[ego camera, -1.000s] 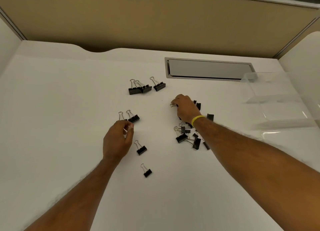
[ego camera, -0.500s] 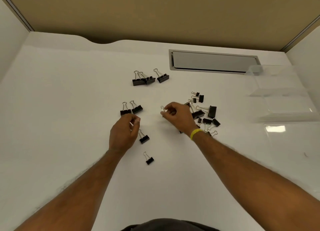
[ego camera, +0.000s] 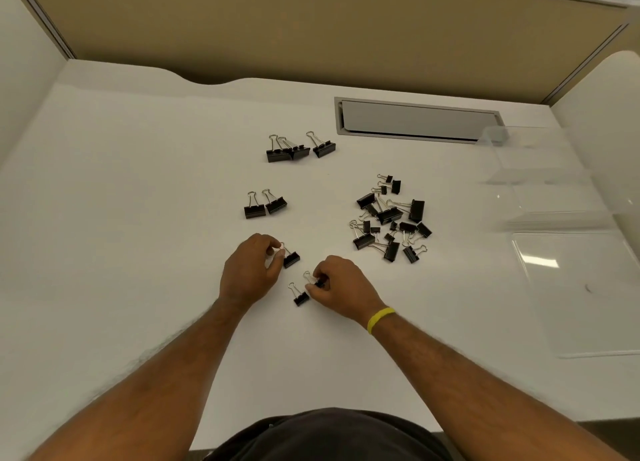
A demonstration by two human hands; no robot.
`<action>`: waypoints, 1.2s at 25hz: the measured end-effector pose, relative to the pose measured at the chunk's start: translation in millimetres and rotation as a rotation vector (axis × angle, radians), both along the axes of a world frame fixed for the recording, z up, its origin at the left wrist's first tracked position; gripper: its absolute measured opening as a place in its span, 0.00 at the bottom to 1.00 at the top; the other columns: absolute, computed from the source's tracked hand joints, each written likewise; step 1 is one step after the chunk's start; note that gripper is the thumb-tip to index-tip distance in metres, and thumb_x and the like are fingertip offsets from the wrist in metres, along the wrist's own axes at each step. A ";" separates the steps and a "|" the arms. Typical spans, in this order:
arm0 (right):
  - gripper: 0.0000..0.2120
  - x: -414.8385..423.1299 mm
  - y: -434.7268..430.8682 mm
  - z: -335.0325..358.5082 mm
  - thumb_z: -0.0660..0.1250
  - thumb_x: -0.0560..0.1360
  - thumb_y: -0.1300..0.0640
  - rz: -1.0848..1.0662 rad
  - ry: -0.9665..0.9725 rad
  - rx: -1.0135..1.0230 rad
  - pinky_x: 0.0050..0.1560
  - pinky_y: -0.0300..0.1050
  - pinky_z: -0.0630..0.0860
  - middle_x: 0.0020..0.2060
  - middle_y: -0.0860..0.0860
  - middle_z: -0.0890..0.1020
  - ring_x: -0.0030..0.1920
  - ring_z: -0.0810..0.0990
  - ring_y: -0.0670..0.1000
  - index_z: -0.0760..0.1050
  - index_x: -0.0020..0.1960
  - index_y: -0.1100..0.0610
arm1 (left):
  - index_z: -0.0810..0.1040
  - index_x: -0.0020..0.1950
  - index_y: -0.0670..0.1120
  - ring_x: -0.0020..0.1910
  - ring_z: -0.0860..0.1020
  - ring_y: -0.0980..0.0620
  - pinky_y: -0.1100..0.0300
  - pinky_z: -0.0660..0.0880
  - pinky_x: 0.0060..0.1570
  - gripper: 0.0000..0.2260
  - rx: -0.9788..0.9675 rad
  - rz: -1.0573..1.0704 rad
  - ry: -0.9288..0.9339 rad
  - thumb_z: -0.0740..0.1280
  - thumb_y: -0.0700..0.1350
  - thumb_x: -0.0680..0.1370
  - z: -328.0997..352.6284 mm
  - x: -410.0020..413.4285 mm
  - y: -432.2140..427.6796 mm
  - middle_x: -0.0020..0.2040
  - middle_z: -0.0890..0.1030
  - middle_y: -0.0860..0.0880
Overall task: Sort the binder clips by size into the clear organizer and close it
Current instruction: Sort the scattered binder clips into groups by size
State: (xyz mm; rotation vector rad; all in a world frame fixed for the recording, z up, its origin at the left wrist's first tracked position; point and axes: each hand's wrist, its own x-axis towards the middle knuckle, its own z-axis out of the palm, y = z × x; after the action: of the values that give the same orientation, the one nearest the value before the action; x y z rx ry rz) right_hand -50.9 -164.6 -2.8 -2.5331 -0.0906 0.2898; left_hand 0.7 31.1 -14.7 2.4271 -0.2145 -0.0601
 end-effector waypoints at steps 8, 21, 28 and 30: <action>0.07 1.0 -39.8 9.6 0.65 0.75 0.59 -0.225 -0.134 0.064 0.44 0.41 0.76 0.42 0.48 0.79 0.40 0.76 0.45 0.80 0.50 0.57 | 0.77 0.52 0.52 0.43 0.74 0.55 0.58 0.72 0.41 0.05 0.010 -0.017 -0.020 0.65 0.51 0.78 3.9 5.4 0.9 0.44 0.77 0.57; 0.16 130.6 -157.7 30.1 0.70 0.73 0.59 -0.305 -0.093 -0.127 0.59 0.49 0.74 0.55 0.54 0.78 0.56 0.76 0.54 0.75 0.61 0.58 | 0.77 0.54 0.51 0.41 0.74 0.58 0.66 0.67 0.36 0.07 0.012 -0.145 -0.096 0.66 0.50 0.78 18.1 55.2 -60.7 0.45 0.77 0.56; 0.26 172.5 -193.8 18.0 0.73 0.72 0.56 -0.117 0.097 -0.300 0.64 0.49 0.71 0.63 0.54 0.75 0.63 0.73 0.55 0.71 0.68 0.57 | 0.77 0.55 0.51 0.41 0.74 0.58 0.61 0.71 0.39 0.07 0.019 -0.207 -0.116 0.66 0.51 0.78 20.5 82.2 -85.6 0.45 0.77 0.57; 0.22 175.3 -201.1 16.0 0.72 0.72 0.56 -0.107 0.078 -0.320 0.61 0.48 0.72 0.59 0.54 0.76 0.60 0.75 0.55 0.74 0.65 0.57 | 0.76 0.55 0.52 0.42 0.74 0.58 0.61 0.70 0.39 0.08 0.021 -0.225 -0.115 0.66 0.51 0.78 23.8 96.3 -98.1 0.45 0.77 0.57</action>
State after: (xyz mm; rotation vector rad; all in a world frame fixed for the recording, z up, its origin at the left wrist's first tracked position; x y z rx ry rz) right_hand 124.4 -365.7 13.2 -2.8265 0.1325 0.3864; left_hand 97.0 -67.0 9.1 2.4196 -0.5411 -0.0232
